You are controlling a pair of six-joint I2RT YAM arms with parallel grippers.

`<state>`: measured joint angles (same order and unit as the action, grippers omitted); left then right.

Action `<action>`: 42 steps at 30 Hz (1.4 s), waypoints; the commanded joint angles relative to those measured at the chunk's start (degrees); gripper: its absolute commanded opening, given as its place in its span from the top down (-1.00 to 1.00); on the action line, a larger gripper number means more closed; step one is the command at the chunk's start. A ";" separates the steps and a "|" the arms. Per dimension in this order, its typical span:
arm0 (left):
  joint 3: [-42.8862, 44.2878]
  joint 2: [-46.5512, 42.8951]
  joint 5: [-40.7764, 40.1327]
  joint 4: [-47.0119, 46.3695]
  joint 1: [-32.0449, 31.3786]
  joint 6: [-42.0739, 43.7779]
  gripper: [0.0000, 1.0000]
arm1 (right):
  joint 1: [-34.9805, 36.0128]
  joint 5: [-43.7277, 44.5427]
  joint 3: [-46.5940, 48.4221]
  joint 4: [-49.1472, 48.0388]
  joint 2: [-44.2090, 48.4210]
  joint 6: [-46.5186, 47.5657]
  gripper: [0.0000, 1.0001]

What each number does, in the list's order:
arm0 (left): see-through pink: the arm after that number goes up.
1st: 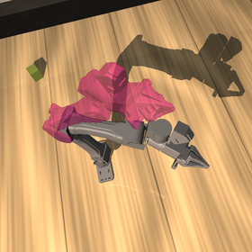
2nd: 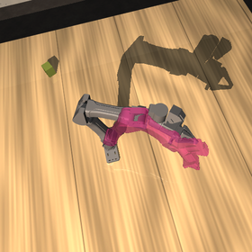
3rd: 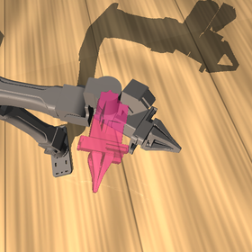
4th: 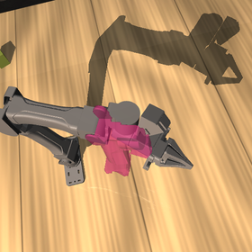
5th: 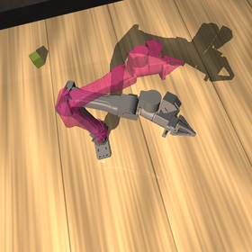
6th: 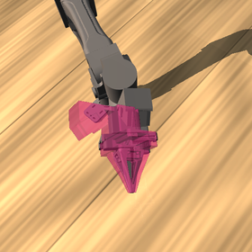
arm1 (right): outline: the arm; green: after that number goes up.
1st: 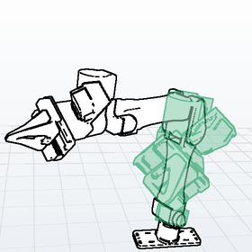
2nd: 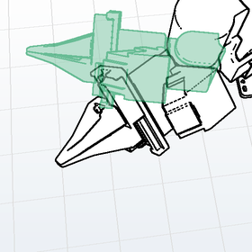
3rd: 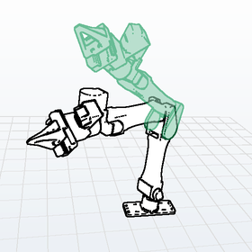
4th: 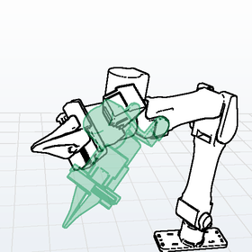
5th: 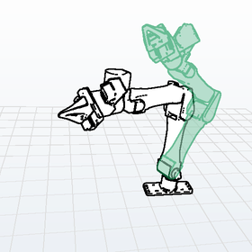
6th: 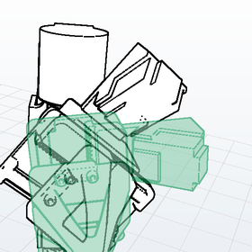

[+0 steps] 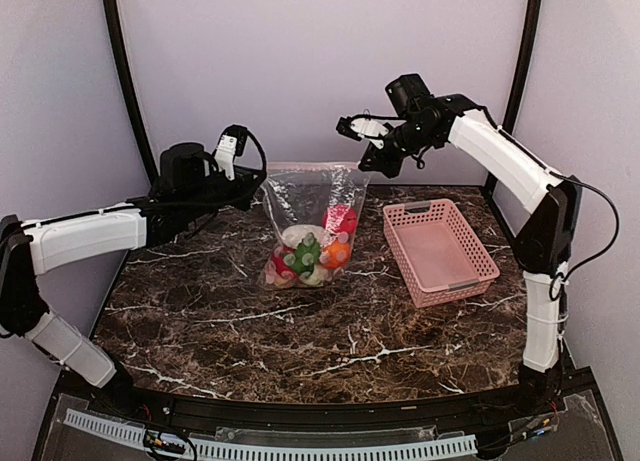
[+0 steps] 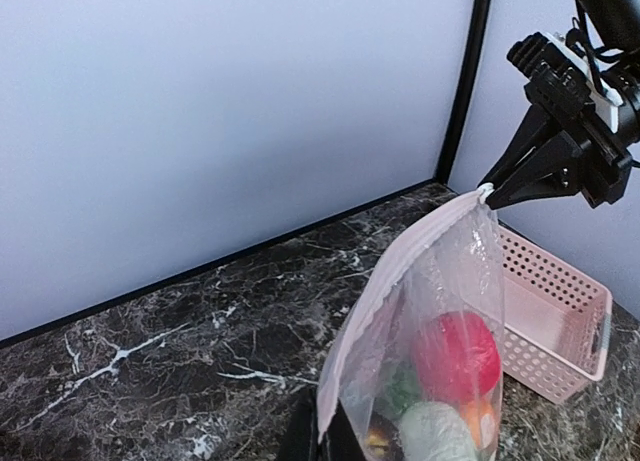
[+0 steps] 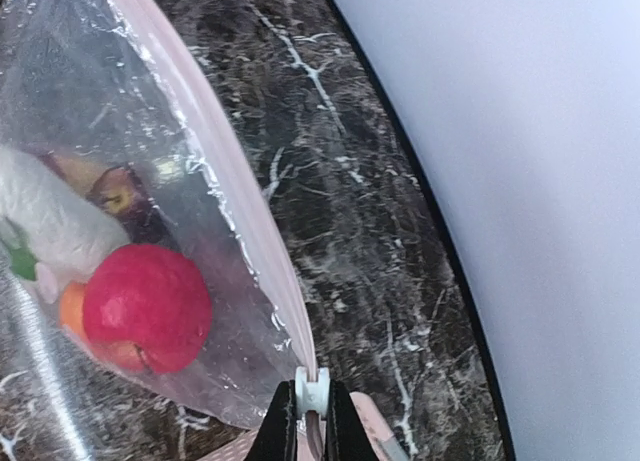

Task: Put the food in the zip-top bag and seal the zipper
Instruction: Unzip the zipper from the zipper food storage bag, then reset both arms

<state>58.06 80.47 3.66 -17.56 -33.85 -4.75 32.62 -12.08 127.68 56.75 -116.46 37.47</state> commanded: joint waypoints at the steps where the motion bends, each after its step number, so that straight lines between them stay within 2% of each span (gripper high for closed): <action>1: 8.17 7.78 1.76 -3.95 3.50 -1.81 0.98 | -2.77 4.59 11.75 -5.56 -9.42 -0.19 0.91; 6: 16.61 14.83 3.88 -8.01 6.01 -1.62 0.99 | -3.07 7.18 13.06 -15.05 -9.94 0.36 0.92; 9: 18.72 14.92 4.64 -8.28 6.15 -1.17 0.98 | -3.09 5.66 11.43 -17.73 -6.70 0.32 0.93; 12: 17.69 12.84 4.93 -9.22 6.16 -0.91 0.99 | -2.90 3.93 5.99 -19.73 -1.42 0.24 0.93; 15: 14.55 9.99 6.52 -9.00 6.16 -0.76 0.99 | -2.50 0.07 -1.01 -20.08 3.66 -0.19 0.93; 18: 10.31 7.74 9.82 -7.70 6.16 -2.04 0.98 | -1.82 -7.51 -10.42 -18.31 8.01 -0.01 0.92; 22: -0.01 3.65 19.57 -7.75 6.17 -3.88 0.99 | 2.04 -12.75 -23.30 -14.47 11.48 1.27 0.94; 27: -13.69 -3.68 22.54 -6.86 6.16 -5.96 0.98 | 7.63 -19.82 -34.72 -9.40 14.58 2.46 0.85; 29: -17.01 -7.05 25.17 -4.63 6.17 -6.28 0.76 | 9.41 -20.39 -37.07 -8.28 15.69 2.55 0.70; 30: -18.88 -8.16 26.49 -3.77 6.16 -6.57 0.47 | 9.79 -20.56 -37.58 -7.98 16.08 2.41 0.48; 31: -19.62 -10.78 30.13 -2.47 6.16 -6.45 0.20 | 9.90 -20.77 -37.56 -7.36 16.41 1.70 0.17; 32: -20.28 -13.89 31.47 -1.11 6.16 -5.49 0.07 | 9.81 -20.67 -36.95 -6.89 16.68 0.50 -0.04; 33: -20.14 -15.41 31.80 2.92 6.16 -4.72 -0.15 | 9.44 -21.01 -35.75 -5.92 16.93 -0.29 -0.17; 35: -18.05 -20.15 28.26 10.90 6.16 -0.93 -0.42 | 7.86 -24.15 -32.22 -2.96 17.26 -0.74 -0.30; 37: -14.33 -23.46 22.88 18.85 6.16 3.33 -0.57 | 5.72 -26.57 -28.75 -0.57 17.82 -0.99 -0.38; 38: -12.19 -24.88 20.55 20.75 6.20 6.35 -0.61 | 4.25 -26.71 -27.21 0.27 18.08 -0.91 -0.39; 42: -8.66 -26.45 3.56 25.38 6.25 8.18 -0.80 | -4.55 -26.22 -25.03 -0.73 19.93 -4.07 -0.46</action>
<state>46.22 55.24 22.85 -2.20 -27.86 -1.69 36.25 -36.47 99.98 54.50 -100.47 36.88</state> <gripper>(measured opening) 0.869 0.725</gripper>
